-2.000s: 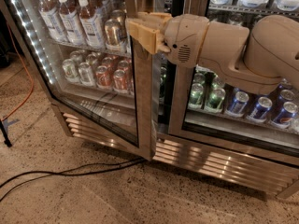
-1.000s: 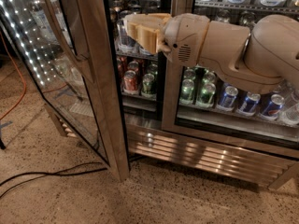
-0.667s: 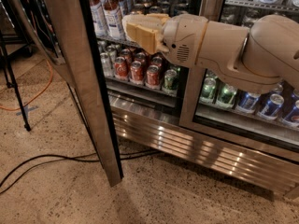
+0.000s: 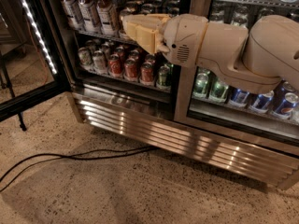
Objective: Open left fridge door
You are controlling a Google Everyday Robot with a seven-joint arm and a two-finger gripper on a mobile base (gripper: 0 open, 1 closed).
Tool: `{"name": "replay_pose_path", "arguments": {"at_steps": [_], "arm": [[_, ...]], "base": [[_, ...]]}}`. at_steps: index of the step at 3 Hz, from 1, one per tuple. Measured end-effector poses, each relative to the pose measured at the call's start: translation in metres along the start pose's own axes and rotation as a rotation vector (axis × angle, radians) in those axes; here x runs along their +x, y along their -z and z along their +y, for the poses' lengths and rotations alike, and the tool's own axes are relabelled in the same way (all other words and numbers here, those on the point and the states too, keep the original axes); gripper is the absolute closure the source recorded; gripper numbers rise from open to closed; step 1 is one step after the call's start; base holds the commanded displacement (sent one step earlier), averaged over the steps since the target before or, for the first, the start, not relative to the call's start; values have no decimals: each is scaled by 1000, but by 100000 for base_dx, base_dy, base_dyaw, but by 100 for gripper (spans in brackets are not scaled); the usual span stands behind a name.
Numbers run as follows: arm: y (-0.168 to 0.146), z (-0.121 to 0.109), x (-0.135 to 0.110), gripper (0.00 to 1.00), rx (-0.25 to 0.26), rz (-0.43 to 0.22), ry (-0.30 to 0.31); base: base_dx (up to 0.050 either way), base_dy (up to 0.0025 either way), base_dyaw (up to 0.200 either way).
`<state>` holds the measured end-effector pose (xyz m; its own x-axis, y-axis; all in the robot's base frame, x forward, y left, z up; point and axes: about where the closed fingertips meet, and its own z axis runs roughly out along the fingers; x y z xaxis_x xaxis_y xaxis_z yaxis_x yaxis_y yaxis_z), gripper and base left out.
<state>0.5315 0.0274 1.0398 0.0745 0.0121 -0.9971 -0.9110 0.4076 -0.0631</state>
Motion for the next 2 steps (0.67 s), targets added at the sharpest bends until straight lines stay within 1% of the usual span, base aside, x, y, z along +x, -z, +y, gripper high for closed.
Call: {"name": "replay_pose_path", "arguments": {"at_steps": [1,2], "arm": [[0,0,0,100,0,0,0],[0,0,0,100,0,0,0]], "base": [[-2,3,-19835],[0,0,0]]}}
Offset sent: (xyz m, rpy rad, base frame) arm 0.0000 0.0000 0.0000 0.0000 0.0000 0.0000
